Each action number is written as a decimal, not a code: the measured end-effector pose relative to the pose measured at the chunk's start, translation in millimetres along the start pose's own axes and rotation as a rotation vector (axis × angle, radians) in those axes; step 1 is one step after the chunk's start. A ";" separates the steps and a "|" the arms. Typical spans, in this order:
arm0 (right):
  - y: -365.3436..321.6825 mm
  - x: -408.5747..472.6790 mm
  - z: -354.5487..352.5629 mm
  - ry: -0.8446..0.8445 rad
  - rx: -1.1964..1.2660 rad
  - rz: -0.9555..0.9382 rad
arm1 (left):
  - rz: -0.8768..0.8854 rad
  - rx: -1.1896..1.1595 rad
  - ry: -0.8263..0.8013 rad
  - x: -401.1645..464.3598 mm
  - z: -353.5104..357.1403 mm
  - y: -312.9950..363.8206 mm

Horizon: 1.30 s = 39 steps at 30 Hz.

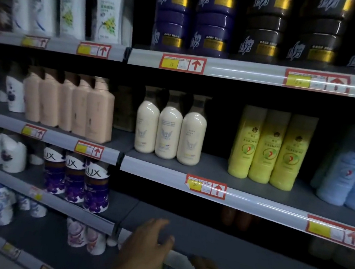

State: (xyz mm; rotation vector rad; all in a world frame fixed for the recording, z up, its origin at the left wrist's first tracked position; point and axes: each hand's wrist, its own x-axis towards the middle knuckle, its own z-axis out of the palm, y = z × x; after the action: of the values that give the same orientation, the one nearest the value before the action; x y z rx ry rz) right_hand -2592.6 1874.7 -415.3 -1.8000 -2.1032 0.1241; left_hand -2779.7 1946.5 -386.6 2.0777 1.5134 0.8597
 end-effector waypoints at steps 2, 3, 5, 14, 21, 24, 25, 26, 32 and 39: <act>-11.0 14.2 -20.8 0.192 0.174 0.021 | 0.083 -0.062 0.133 13.8 -19.7 0.4; -14.0 19.8 -30.0 0.218 0.207 0.014 | 0.113 -0.102 0.206 20.7 -28.7 0.3; -27.2 31.4 -52.2 0.273 0.269 -0.025 | 0.191 -0.171 0.352 36.3 -47.6 0.9; -62.4 142.0 -128.8 0.722 0.195 -0.115 | 0.370 -0.164 0.702 132.6 -133.6 -1.2; -51.8 213.4 -136.7 0.515 0.338 0.196 | 0.179 -0.166 0.474 201.7 -147.0 -12.0; -46.9 227.5 -129.9 0.549 0.359 0.219 | 0.158 -0.229 0.459 215.7 -144.5 -11.8; -45.1 229.8 -127.4 0.560 0.363 0.221 | 0.147 -0.251 0.466 218.6 -143.0 -12.4; -43.9 231.0 -125.0 0.563 0.366 0.224 | 0.139 -0.271 0.479 220.2 -141.5 -13.3; -40.5 228.4 -118.7 0.600 0.402 0.192 | 0.138 -0.306 0.565 219.6 -130.4 -15.9; -50.0 213.8 -120.7 0.706 0.394 0.153 | 0.154 -0.357 0.701 193.7 -126.4 -5.2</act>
State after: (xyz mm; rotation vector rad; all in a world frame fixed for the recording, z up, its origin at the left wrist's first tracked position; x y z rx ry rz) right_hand -2624.4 2052.3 -241.5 -1.4728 -1.3397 -0.0524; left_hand -2830.1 2129.8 -254.9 1.7183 1.3609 1.9072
